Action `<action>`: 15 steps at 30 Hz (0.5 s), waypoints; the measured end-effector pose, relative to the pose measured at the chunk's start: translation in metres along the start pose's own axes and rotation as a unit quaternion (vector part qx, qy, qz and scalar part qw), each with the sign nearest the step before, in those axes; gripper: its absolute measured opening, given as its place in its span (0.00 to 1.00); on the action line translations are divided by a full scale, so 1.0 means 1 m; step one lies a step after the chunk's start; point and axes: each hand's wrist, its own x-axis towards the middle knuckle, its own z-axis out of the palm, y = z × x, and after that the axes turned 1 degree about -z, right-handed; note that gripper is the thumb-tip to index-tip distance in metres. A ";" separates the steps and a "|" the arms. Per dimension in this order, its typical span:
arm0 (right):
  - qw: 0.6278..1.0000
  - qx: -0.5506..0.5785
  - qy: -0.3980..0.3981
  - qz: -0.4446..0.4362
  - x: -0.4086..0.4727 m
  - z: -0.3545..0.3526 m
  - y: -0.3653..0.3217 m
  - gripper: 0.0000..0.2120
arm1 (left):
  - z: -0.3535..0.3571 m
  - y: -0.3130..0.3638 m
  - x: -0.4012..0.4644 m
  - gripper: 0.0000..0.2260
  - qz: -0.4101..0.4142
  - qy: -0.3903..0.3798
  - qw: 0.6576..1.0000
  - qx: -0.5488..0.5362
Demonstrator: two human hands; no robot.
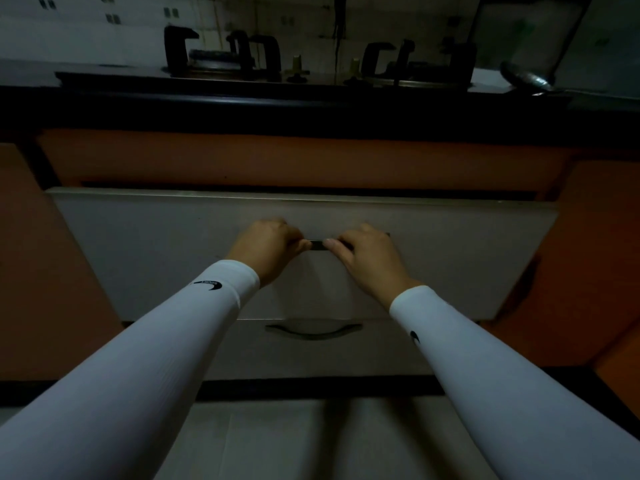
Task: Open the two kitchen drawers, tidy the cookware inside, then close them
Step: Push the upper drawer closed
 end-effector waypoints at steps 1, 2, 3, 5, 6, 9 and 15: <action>1.000 0.001 -0.002 0.001 0.002 0.001 0.001 0.14 | 0.001 -0.001 0.002 0.14 0.000 0.001 1.000 -0.003; 1.000 0.003 -0.003 0.002 0.004 0.001 0.002 0.14 | 0.001 -0.001 0.004 0.14 0.000 0.004 1.000 -0.006; 1.000 0.005 -0.003 0.003 0.005 0.002 0.002 0.13 | 0.002 -0.002 0.006 0.14 -0.001 0.006 1.000 -0.007; 1.000 0.007 0.002 0.006 0.008 0.003 0.004 0.13 | 0.004 -0.004 0.009 0.14 0.000 0.013 1.000 -0.008; 1.000 0.007 0.004 0.007 0.010 0.003 0.005 0.14 | 0.005 -0.005 0.011 0.14 -0.001 0.014 1.000 -0.006; 1.000 0.001 0.004 0.003 0.016 0.006 0.009 0.14 | 0.007 -0.008 0.018 0.15 -0.003 0.012 1.000 0.002; 1.000 0.013 0.013 0.010 0.028 0.011 0.017 0.15 | 0.010 -0.013 0.031 0.15 -0.001 0.015 1.000 -0.008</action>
